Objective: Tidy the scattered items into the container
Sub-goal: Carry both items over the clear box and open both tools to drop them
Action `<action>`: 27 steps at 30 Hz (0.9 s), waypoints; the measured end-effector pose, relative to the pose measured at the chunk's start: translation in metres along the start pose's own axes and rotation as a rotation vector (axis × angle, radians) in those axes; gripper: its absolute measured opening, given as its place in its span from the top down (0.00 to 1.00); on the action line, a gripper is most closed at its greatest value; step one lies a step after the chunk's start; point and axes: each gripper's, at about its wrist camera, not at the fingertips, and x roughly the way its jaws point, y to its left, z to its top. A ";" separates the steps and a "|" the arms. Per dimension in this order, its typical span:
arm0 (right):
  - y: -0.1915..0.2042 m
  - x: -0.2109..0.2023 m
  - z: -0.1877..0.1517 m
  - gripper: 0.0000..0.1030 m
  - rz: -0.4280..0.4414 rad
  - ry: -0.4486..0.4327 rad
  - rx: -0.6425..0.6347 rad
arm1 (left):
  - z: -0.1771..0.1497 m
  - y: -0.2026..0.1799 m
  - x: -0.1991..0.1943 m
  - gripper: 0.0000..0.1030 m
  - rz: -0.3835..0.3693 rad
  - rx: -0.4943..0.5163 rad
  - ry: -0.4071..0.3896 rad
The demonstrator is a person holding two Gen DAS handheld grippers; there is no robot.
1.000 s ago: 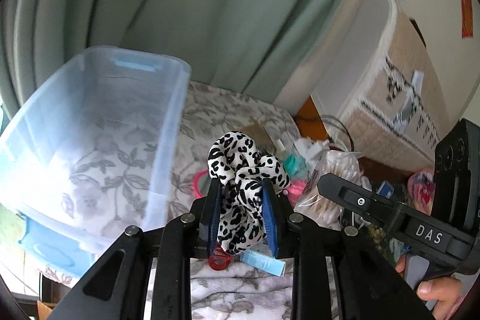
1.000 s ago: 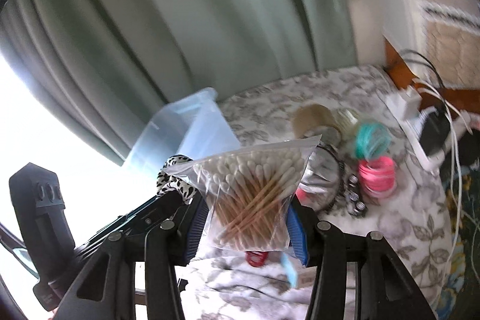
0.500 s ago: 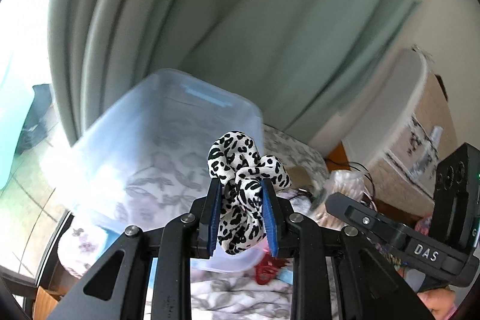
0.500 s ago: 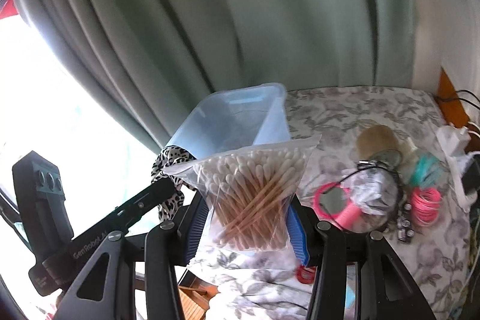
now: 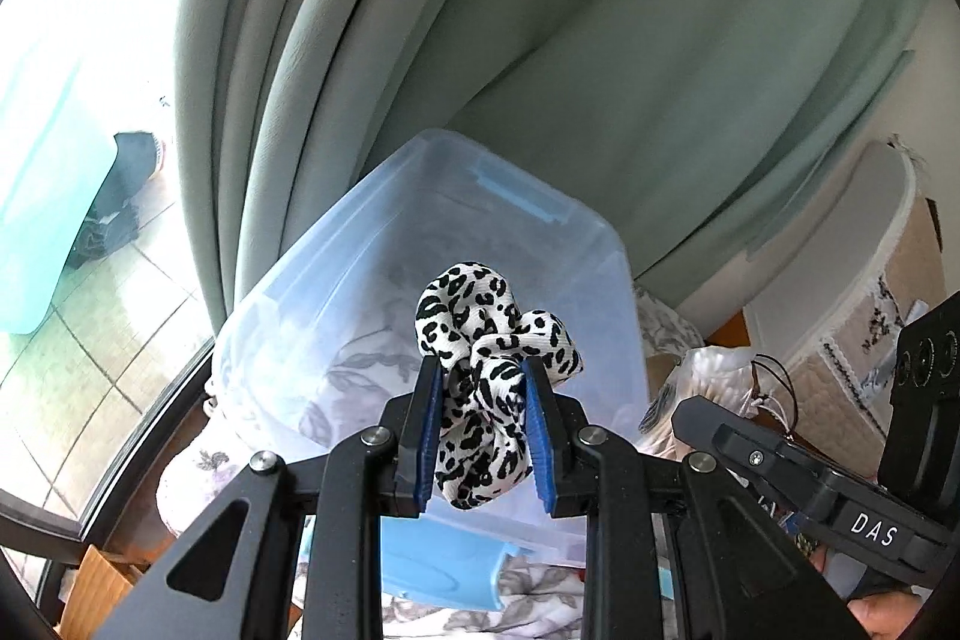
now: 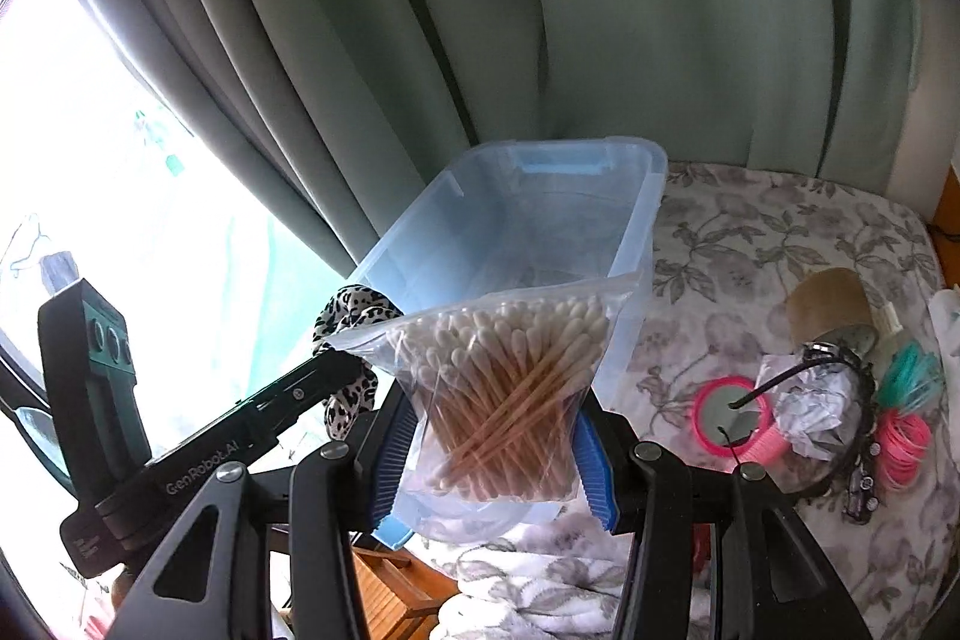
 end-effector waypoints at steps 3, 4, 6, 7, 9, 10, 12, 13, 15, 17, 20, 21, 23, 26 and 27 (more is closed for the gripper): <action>0.002 0.005 0.002 0.49 -0.007 0.004 -0.012 | 0.002 0.002 0.000 0.74 0.005 -0.010 0.007; 0.002 0.007 0.003 0.49 -0.007 0.005 -0.014 | 0.002 0.003 0.001 0.74 0.006 -0.013 0.008; 0.003 0.010 0.005 0.48 -0.004 0.009 -0.016 | 0.003 0.004 -0.005 0.74 0.013 -0.019 0.013; 0.004 0.011 0.006 0.49 -0.001 0.009 -0.019 | 0.006 0.005 -0.009 0.74 0.019 -0.022 0.015; 0.006 0.014 0.008 0.49 0.005 0.011 -0.030 | 0.006 0.008 0.002 0.74 0.022 -0.023 0.018; 0.008 0.016 0.009 0.49 0.007 0.012 -0.036 | 0.006 0.010 0.007 0.74 0.023 -0.024 0.020; 0.009 0.021 0.010 0.49 0.004 0.018 -0.048 | 0.005 0.012 0.019 0.74 0.026 -0.025 0.023; 0.010 0.023 0.010 0.48 0.004 0.022 -0.051 | 0.005 0.014 0.025 0.74 0.027 -0.026 0.024; 0.012 0.026 0.012 0.49 0.010 0.027 -0.054 | 0.005 0.016 0.036 0.74 0.029 -0.027 0.027; 0.014 0.029 0.014 0.49 0.017 0.033 -0.060 | 0.005 0.019 0.047 0.74 0.031 -0.029 0.030; 0.018 0.035 0.015 0.49 0.020 0.046 -0.075 | 0.005 0.023 0.065 0.73 0.034 -0.031 0.035; 0.018 0.038 0.014 0.49 0.016 0.053 -0.076 | 0.005 0.025 0.070 0.74 0.035 -0.031 0.036; 0.017 0.042 0.014 0.49 0.012 0.064 -0.074 | 0.004 0.027 0.082 0.74 0.037 -0.032 0.039; 0.017 0.049 0.015 0.49 0.009 0.077 -0.076 | 0.004 0.027 0.096 0.74 0.043 -0.034 0.042; 0.018 0.051 0.015 0.49 0.006 0.081 -0.078 | 0.003 0.028 0.099 0.74 0.044 -0.035 0.043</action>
